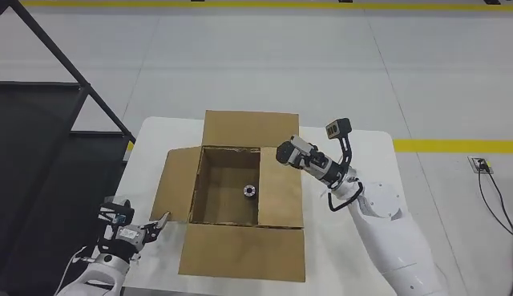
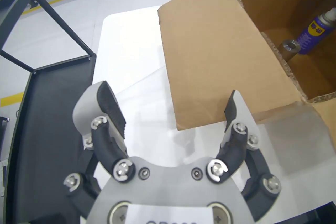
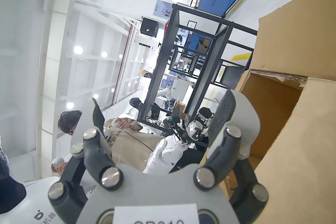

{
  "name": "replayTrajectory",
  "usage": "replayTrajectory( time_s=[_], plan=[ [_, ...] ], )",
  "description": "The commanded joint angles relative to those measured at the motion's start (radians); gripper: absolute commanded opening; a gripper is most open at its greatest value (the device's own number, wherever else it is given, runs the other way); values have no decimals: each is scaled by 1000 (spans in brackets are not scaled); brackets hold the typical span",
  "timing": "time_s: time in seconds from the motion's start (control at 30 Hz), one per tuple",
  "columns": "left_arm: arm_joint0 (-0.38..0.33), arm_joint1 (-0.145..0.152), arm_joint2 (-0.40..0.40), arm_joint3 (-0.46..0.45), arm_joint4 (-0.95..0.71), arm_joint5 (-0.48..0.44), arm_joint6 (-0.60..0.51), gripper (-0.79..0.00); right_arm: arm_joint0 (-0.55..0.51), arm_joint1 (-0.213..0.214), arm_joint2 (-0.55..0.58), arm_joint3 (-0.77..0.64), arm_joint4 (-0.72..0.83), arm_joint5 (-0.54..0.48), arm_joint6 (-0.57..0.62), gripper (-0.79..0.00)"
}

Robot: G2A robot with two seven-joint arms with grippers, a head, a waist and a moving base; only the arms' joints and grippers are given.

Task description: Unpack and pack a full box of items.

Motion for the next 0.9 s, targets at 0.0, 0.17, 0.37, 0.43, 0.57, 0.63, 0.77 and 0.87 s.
replayTrajectory(
  time_s=[0.0, 0.17, 0.37, 0.43, 0.57, 0.63, 0.77, 0.87],
  plan=[
    [19, -1, -7, -22, -2, 5, 13, 0, 3, 0, 1, 9, 9, 1, 7, 0],
    [59, -4, -21, -71, 12, 29, 34, 0, 14, 1, 1, 37, 23, -6, 24, 0],
    [117, -8, -37, -151, 24, 52, 88, 0, 17, 7, 16, 51, 35, -10, 40, 0],
    [155, -10, -46, -198, 43, 63, 118, 0, 10, 10, 28, 48, 38, -14, 45, 0],
    [245, -15, -56, -306, 100, 91, 188, 0, -14, 20, 62, 32, 45, -19, 59, 0],
    [296, -18, -55, -355, 144, 121, 223, 0, -29, 26, 80, 25, 49, -22, 67, 0],
    [352, -17, -52, -428, 179, 38, 286, 0, -55, 38, 119, 21, 54, -26, 85, 0],
    [300, -13, -34, -453, 183, -33, 213, 0, -78, 50, 157, 14, 49, -39, 118, 0]
  ],
)
